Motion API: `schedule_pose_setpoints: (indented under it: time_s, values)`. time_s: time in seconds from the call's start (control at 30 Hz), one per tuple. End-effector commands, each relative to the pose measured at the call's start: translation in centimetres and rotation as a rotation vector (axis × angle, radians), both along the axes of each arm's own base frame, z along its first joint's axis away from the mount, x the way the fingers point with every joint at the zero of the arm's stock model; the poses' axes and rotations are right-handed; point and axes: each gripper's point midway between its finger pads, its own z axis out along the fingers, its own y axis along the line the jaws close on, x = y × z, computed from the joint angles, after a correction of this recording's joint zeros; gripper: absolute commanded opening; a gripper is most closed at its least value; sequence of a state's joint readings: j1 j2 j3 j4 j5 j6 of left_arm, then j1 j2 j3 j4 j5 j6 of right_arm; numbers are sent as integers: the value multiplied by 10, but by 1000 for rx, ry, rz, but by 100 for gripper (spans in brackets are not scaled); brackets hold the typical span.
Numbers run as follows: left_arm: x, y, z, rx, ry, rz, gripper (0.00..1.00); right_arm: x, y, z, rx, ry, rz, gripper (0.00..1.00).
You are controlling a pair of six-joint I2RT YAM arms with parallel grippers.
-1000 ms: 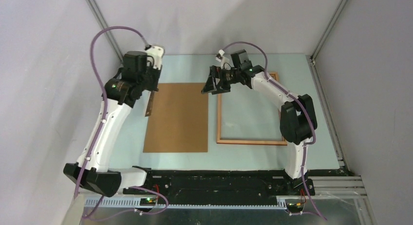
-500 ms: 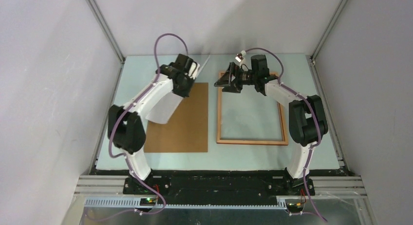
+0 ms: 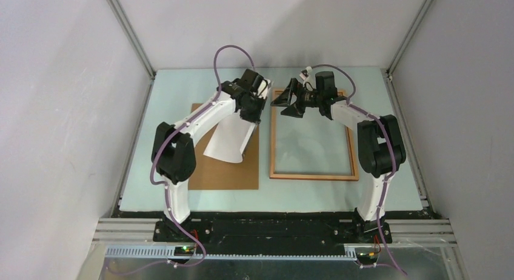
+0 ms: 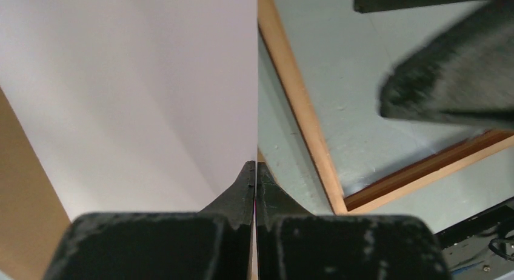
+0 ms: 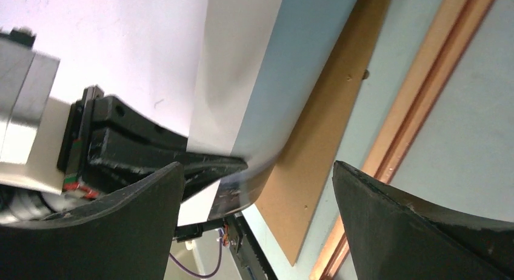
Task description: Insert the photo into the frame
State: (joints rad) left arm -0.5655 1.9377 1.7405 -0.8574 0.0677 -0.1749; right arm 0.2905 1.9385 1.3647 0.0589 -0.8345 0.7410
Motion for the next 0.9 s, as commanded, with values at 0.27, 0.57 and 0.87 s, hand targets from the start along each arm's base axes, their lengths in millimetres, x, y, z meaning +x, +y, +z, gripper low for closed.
schedule_pose_setpoints:
  time_s: [0.27,0.57,0.87]
  values:
    - [-21,-40,-26,-58,6,-5,0,19,-9,-30,22,77,-62,93]
    - [-27,-62,-32,-47,2,-38,7,15,-11,-57,-16,123,-69,92]
    - [-33,-82,-35,-53,6,-79,27,9,-5,-72,-23,151,-52,81]
